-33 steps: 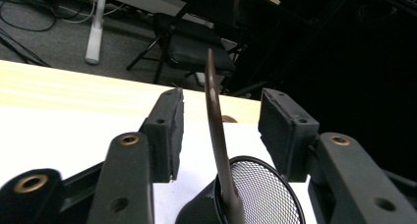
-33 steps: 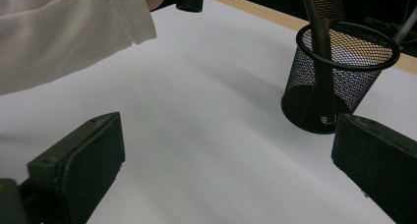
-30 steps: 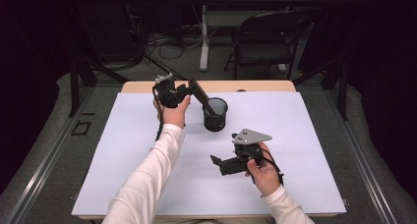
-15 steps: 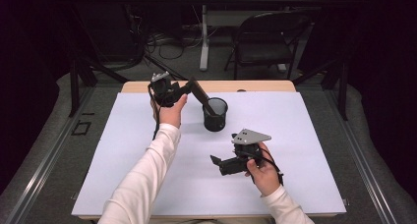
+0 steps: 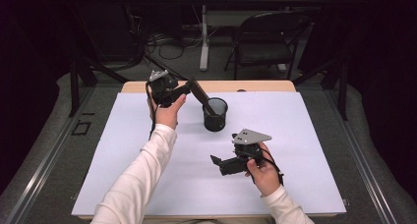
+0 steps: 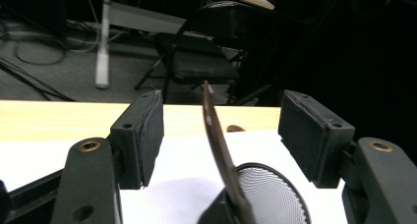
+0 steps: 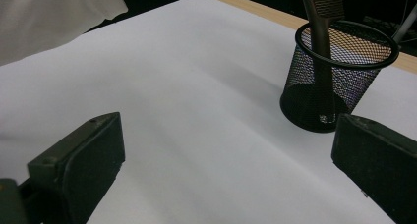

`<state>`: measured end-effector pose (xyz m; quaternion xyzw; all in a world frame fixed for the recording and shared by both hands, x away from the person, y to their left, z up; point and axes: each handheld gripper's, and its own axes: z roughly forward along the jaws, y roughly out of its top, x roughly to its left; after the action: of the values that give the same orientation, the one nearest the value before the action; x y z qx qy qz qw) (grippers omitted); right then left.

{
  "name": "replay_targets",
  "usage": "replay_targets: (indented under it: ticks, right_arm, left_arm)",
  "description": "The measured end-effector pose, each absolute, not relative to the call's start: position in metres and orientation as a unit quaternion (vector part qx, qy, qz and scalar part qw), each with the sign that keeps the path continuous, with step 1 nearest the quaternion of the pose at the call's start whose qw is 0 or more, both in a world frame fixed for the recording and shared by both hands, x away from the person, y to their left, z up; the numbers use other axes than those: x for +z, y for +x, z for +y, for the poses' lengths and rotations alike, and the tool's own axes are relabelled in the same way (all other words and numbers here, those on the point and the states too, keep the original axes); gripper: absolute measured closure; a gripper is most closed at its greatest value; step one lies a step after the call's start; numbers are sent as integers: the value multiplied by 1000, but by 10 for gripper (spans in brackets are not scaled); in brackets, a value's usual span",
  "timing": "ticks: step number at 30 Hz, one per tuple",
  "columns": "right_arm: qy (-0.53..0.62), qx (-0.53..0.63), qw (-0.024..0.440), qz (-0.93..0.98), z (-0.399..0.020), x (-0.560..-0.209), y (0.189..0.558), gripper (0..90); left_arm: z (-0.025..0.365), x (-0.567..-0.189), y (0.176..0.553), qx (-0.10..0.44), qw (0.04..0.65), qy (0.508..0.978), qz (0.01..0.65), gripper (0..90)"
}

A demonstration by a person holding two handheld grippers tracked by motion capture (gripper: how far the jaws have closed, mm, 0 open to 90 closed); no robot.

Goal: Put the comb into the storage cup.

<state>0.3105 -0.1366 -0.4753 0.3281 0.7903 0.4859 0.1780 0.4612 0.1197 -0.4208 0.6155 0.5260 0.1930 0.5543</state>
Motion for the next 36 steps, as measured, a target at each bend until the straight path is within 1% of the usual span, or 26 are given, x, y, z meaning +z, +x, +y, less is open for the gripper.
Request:
replay_targets:
  ticks: [3, 6, 14, 17, 21, 24, 26, 29, 34, 36]
  right_arm:
    - [330, 486, 178, 790, -137, -475, 310, 0]
    - [329, 486, 179, 790, -137, -475, 311, 0]
    - [329, 486, 181, 789, -138, -474, 310, 0]
    - [328, 485, 181, 790, -137, -475, 310, 0]
    - [329, 486, 182, 789, -137, -474, 311, 0]
    - [329, 484, 182, 790, -137, -475, 311, 0]
    - [329, 485, 182, 789, -137, -474, 310, 0]
    - [330, 486, 183, 788, -138, -474, 311, 0]
    - [330, 486, 183, 788, -138, -474, 311, 0]
    - [330, 486, 183, 789, -139, -474, 311, 0]
  left_arm:
    - [122, -418, 458, 215, 547, 622, 517, 331]
    - [124, -415, 456, 210, 550, 627, 510, 325]
    - [128, -411, 448, 221, 537, 648, 492, 325]
    - [130, -410, 445, 222, 527, 655, 494, 325]
    - [132, -412, 441, 208, 518, 659, 504, 320]
    - [133, -413, 440, 188, 522, 663, 503, 297]
    - [134, -413, 438, 185, 525, 665, 497, 291]
    - [135, -412, 435, 178, 529, 665, 496, 235]
    - [135, -410, 429, 176, 532, 676, 478, 180]
    - [135, -409, 427, 179, 529, 684, 469, 174]
